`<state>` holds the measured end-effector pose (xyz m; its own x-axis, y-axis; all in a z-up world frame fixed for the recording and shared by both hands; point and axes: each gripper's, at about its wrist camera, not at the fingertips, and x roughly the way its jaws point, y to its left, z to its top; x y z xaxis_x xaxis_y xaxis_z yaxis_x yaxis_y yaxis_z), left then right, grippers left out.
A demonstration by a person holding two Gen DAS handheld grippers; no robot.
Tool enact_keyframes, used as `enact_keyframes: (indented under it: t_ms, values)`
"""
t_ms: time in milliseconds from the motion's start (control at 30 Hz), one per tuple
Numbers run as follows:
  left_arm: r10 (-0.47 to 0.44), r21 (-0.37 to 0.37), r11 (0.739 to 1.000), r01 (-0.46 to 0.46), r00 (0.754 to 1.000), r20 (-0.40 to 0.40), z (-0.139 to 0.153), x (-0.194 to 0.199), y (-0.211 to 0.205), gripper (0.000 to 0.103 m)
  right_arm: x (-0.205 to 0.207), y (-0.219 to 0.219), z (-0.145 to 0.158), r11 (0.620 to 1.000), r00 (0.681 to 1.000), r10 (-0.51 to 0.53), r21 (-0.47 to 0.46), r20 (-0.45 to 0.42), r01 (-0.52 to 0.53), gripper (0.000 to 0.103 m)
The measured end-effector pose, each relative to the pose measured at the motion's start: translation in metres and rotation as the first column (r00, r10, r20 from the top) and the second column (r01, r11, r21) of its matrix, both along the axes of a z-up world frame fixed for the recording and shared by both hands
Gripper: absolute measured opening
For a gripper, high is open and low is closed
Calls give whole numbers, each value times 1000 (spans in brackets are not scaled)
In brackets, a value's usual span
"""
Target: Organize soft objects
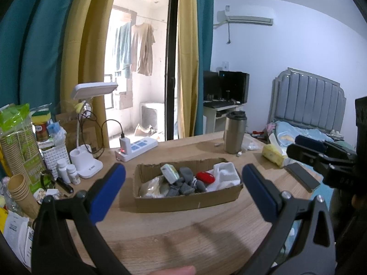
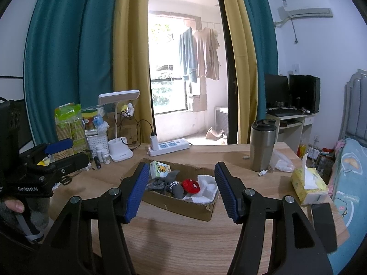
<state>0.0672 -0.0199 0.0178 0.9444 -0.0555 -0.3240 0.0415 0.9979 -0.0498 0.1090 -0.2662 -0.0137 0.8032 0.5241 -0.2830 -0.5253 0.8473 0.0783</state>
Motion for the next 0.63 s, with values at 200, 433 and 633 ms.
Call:
enact_keyframes:
  t_ms: [200,433,633]
  values:
    - [7,-3,1000,-7,1000,0,0,2,2,103,-1,1,-1,1000,1000,3,-2,0,-3,63]
    - [6,-4,1000,-6,1000,-3,-1,2,4,103,-4,7,-5,1000,1000,7,-4,-4,-7,63]
    - [1,-29,1000,-1,1000,-21,-9,5,8,103,-6,12,-8,1000,1000,13,-14,-9,-13,63]
